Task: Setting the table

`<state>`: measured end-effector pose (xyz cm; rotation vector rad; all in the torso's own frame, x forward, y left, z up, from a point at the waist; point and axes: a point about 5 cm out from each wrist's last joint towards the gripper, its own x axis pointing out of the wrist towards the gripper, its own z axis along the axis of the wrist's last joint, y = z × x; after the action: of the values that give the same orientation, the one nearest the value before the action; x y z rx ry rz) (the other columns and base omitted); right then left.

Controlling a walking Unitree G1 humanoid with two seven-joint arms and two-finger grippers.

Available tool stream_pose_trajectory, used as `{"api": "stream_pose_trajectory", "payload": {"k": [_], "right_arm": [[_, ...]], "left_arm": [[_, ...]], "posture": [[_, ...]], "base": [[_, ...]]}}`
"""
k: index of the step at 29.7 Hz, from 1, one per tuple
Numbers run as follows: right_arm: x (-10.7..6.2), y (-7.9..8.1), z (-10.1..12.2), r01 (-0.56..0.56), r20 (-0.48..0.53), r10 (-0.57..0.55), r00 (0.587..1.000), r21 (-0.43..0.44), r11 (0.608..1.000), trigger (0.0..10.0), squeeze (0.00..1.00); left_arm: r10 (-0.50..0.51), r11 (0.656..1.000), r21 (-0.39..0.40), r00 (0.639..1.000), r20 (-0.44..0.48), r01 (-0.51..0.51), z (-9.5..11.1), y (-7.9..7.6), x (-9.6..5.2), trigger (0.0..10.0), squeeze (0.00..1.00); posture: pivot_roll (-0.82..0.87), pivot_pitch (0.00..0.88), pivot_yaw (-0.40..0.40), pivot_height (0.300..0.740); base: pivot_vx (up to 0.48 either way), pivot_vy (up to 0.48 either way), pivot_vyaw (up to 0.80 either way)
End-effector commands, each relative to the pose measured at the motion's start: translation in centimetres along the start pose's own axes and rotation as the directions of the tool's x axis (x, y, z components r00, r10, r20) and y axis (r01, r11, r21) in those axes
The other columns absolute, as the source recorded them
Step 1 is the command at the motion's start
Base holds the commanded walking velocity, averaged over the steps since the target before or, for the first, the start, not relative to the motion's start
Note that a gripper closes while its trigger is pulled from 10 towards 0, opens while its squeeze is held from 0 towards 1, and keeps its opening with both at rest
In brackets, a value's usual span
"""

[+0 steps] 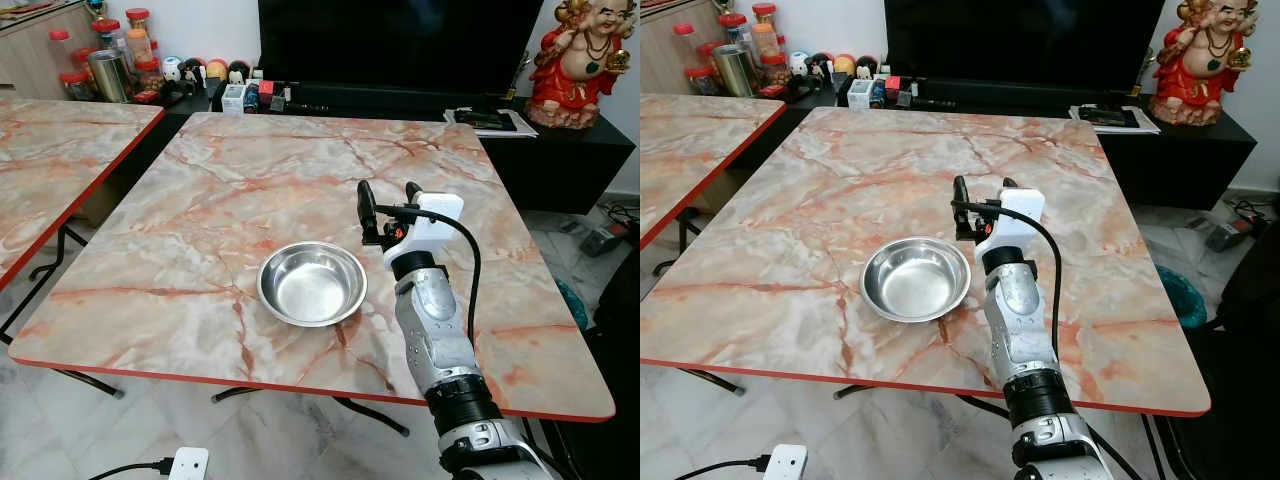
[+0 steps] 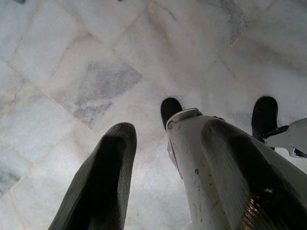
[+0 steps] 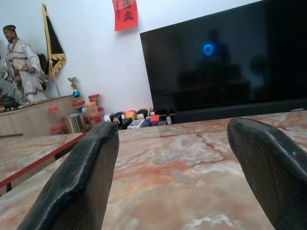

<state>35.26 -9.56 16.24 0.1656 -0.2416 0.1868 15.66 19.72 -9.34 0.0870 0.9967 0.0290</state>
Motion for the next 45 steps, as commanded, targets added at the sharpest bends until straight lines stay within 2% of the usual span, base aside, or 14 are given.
{"api": "stream_pose_trajectory", "payload": {"k": [1, 9, 19, 45], "right_arm": [[0.2, 0.3, 0.3, -0.006, 0.012, 0.006, 1.000, -0.003, 1.000, 10.0, 0.00], [0.2, 0.4, 0.2, 0.000, 0.017, 0.000, 1.000, -0.006, 1.000, 10.0, 0.00], [0.2, -0.2, 0.4, 0.025, 0.023, -0.025, 0.999, -0.003, 1.000, 10.0, 0.00], [0.1, 0.3, 0.3, 0.018, 0.031, -0.018, 0.999, -0.008, 1.000, 10.0, 0.00]], "left_arm": [[0.004, 1.000, 0.002, 1.000, -0.010, -0.004, 0.0, 0.1, 0.0, 10.0, 0.00], [0.055, 0.998, -0.033, 0.998, 0.036, -0.053, 0.6, 0.8, 0.0, 10.0, 0.00], [0.066, 0.997, -0.029, 0.997, 0.038, -0.065, 0.6, 1.2, 0.0, 10.0, 0.00], [0.071, 0.997, -0.029, 0.996, 0.046, -0.070, 0.7, 1.5, -0.1, 10.0, 0.00]], "posture": [[-0.04, 0.000, -0.031, 0.740], [-0.04, 0.000, -0.029, 0.740], [-0.04, 0.000, -0.023, 0.740], [-0.04, 0.000, -0.011, 0.740]], "base": [[0.000, 0.319, 0.00], [0.000, 0.322, 0.00], [0.000, 0.327, 0.00], [0.000, 0.348, 0.00]]}}
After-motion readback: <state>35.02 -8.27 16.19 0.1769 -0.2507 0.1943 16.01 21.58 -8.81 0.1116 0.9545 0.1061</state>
